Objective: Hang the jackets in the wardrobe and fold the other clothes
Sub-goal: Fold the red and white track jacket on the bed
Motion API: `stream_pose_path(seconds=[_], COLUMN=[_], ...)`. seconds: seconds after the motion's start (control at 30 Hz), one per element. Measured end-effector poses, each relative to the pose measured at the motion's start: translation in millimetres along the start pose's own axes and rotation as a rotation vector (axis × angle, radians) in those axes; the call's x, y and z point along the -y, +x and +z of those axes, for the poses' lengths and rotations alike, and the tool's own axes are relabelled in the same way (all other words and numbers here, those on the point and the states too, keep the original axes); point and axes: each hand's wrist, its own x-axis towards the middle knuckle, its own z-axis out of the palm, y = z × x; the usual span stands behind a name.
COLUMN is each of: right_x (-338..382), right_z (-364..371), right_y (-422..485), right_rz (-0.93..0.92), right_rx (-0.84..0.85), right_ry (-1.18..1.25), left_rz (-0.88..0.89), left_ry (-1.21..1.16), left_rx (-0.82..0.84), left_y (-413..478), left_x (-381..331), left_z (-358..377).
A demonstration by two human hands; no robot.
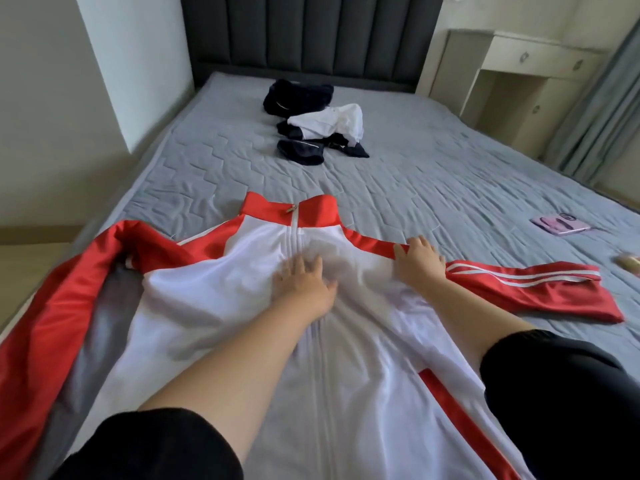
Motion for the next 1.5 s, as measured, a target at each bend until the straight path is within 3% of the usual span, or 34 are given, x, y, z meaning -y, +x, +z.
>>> stream_pose_path(seconds=[0.1,0.2,0.33,0.4,0.47,0.5,0.57,0.63,0.67,0.77,0.83,0.93,1.1,1.23,1.33,1.5], right_x=[-12,-14,-24,-24,-11,0,28,61,75,94,94,95,108,111,108,112], right_z=[4,17,15,21,31,35,41,47,49,60,67,73,95,110,120,138], right_y=[30,53,79,84,86,87,94,103,106,118,131,155,178,199,212,220], right_rz=[0.055,-0.001,0.113,0.105,-0.023,-0.11,-0.213,-0.174,-0.123,0.08,0.166,0.163,0.144,0.055,0.025,0.086], right_rx=[0.072,0.167,-0.09,-0.062,-0.048,-0.071,-0.035,0.143,0.247,0.396,0.436,0.502,0.34,0.269,0.178,0.054], right_ry=[-0.024,0.015,0.007,-0.187,-0.338,-0.309,-0.031,0.26,0.331,0.423,0.431,0.407,0.225,0.14,0.216,0.208], left_rz=[-0.03,0.018,0.08,0.113,0.162,0.196,0.22,0.067,-0.09,-0.553,-0.586,-0.559,-0.56,-0.537,-0.474,-0.387], left_ry=[0.019,0.125,0.184,0.195,0.177,0.134,-0.065,-0.241,-0.31,-0.53,-0.704,-0.652,-0.403,-0.391,-0.331,-0.403], left_rx=[0.07,-0.005,-0.139,-0.121,-0.148,-0.218,-0.471,-0.666,-0.641,-0.274,-0.146,-0.091,-0.188,-0.371,-0.523,-0.602], left_y=[21,32,45,49,54,59,70,89,102,136,150,165,192,212,221,233], left_x=[-3,0,3,0,2,6,20,39,49,71,81,95,107,99,90,91], left_z=[18,43,58,53,41,30,4,-27,-40,-65,-69,-66,-50,-41,-32,-29])
